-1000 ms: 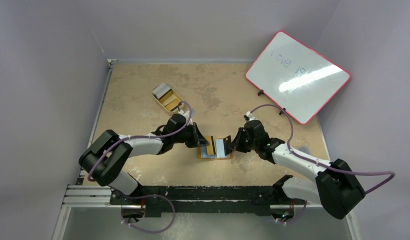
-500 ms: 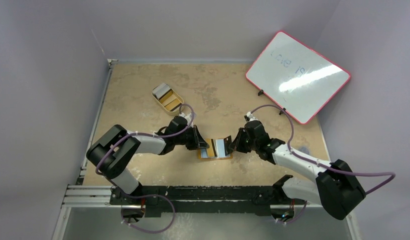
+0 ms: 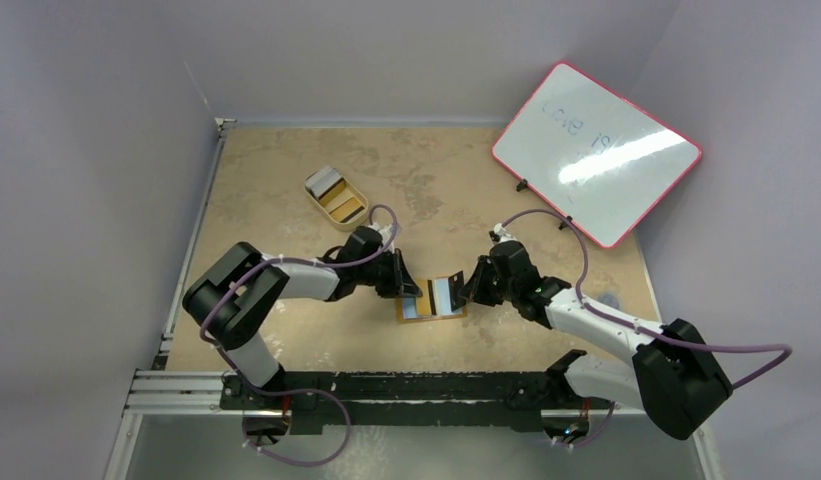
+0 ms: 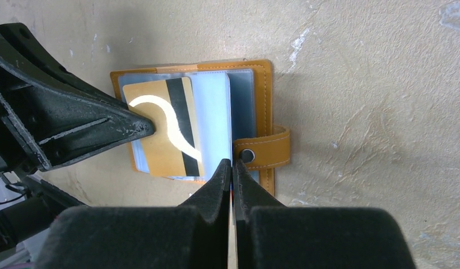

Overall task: Put the credit cards into the card holder
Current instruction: Insert the credit card into the card holder.

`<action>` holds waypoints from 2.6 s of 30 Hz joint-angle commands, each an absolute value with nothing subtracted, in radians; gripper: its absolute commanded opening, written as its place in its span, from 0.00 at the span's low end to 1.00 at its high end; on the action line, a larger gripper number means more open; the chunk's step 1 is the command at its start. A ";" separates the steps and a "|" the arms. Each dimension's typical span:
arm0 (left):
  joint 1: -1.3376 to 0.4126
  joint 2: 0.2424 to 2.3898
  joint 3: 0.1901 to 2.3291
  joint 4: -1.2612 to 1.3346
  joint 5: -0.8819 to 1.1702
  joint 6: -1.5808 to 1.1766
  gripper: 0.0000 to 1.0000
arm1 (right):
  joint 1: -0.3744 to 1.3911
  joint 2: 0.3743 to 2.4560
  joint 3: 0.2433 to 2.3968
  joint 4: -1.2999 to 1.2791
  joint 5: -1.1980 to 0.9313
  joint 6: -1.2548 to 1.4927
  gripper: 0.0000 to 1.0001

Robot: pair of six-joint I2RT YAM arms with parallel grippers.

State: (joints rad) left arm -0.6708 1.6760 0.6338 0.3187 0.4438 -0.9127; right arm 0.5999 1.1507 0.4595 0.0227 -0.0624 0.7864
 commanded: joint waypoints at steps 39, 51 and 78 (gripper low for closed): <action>-0.690 1.778 0.737 0.275 0.397 -0.921 0.00 | 0.599 1.101 0.590 -0.243 0.144 0.738 0.00; -0.703 1.797 0.686 0.459 0.390 -1.055 0.00 | 0.600 1.154 0.587 -0.246 0.207 0.765 0.00; -0.780 1.813 0.804 0.287 0.257 -0.966 0.11 | 0.601 1.120 0.595 -0.259 0.168 0.786 0.00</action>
State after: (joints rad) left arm -0.7696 1.8194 0.7815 0.3569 0.3420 -1.0199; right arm 0.5999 1.1378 0.5625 -0.2207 0.1631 0.7654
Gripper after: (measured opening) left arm 0.074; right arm 0.007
